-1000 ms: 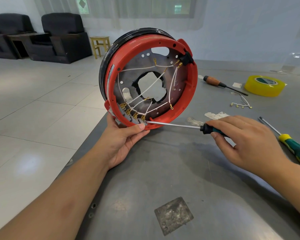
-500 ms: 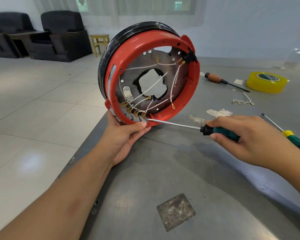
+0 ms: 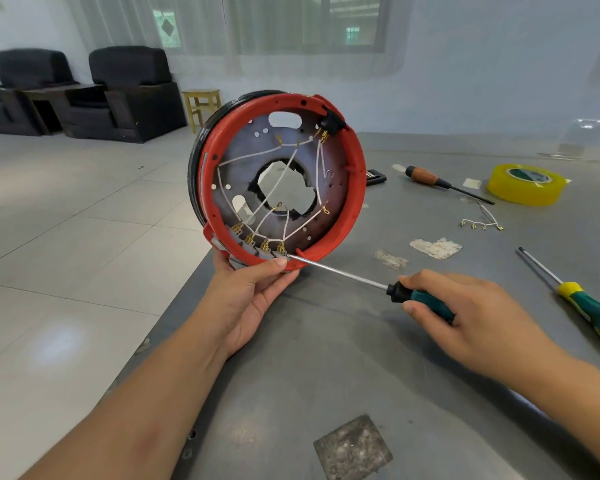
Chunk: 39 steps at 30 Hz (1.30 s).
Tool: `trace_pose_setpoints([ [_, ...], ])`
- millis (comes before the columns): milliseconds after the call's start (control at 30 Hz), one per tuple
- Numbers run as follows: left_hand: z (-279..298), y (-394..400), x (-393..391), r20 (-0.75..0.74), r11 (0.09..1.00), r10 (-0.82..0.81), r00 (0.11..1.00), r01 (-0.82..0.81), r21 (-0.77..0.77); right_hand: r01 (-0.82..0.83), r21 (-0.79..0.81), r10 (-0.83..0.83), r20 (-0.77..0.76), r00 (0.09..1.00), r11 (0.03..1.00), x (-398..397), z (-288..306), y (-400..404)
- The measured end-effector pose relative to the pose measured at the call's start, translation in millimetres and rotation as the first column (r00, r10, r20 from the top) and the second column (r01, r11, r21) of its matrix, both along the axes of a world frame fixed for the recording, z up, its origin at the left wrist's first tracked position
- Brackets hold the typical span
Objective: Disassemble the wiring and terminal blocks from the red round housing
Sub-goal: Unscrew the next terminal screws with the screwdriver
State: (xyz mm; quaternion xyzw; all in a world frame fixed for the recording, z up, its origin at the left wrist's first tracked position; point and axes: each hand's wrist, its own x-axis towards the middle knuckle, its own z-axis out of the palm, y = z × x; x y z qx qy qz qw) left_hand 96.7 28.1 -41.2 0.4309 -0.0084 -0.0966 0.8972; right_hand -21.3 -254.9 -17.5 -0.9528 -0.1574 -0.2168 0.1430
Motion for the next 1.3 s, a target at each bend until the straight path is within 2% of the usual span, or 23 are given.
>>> trace_pose_setpoints([
  [333,0,-6,2,-0.035,0.999,0.034,0.999,-0.035,-0.035,0.048,-0.063,-0.046,0.027,0.999,0.997,-4,-6,6],
  [467,1,-8,2,-0.054,0.997,0.045,0.998,-0.047,-0.054,0.042,-0.092,-0.034,0.084,0.996,0.995,-5,-7,9],
  [1000,5,-16,-4,-0.105,0.985,0.089,0.990,-0.103,-0.135,0.041,-0.077,-0.037,0.055,0.998,0.996,-4,-19,20],
  [1300,9,-13,-12,-0.081,0.994,0.062,0.995,-0.069,-0.085,0.007,-0.041,-0.005,0.053,0.999,0.999,-4,-19,13],
])
